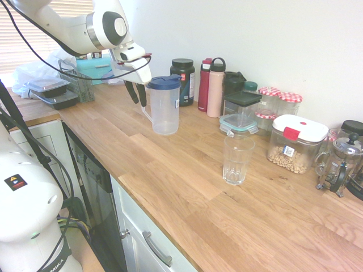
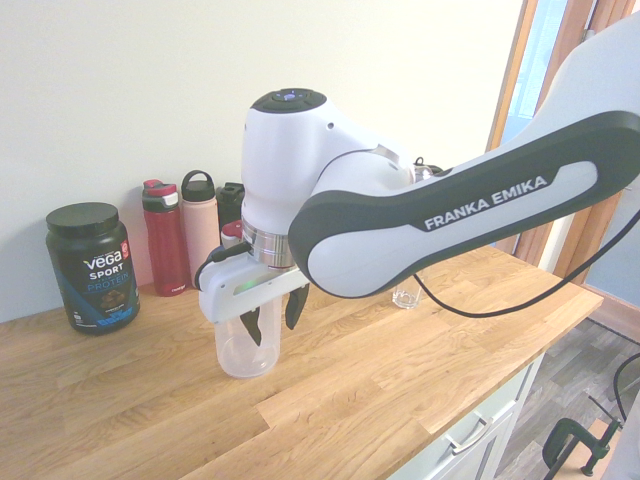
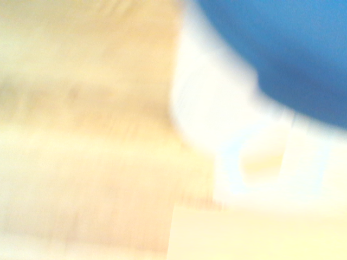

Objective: Pour me some water

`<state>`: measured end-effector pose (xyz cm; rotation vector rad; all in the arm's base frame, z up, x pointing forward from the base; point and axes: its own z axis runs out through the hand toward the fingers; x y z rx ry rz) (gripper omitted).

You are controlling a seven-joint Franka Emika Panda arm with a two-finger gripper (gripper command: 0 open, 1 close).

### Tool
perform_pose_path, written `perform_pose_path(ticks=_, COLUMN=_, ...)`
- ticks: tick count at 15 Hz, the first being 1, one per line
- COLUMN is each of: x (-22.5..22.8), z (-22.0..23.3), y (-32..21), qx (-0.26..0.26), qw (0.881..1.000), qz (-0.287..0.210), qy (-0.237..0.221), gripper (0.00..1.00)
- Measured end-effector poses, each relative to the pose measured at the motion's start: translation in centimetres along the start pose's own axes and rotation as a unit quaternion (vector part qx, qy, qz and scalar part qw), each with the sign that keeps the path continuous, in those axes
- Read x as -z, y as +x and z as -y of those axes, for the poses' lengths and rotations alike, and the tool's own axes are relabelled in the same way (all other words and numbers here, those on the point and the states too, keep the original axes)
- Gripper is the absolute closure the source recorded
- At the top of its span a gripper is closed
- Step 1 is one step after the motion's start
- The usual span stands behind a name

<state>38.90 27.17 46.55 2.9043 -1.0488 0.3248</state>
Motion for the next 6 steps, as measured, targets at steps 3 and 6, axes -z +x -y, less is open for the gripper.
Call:
perform_pose_path(ticks=3, x=1.8, z=-3.2, y=0.3, qx=0.044, qw=0.998, qz=0.017, qy=-0.041, gripper=0.00)
perform_pose_path(ticks=6, x=2.2, z=-10.8, y=4.4, qx=0.031, qw=0.998, qz=0.029, qy=-0.049, gripper=0.00)
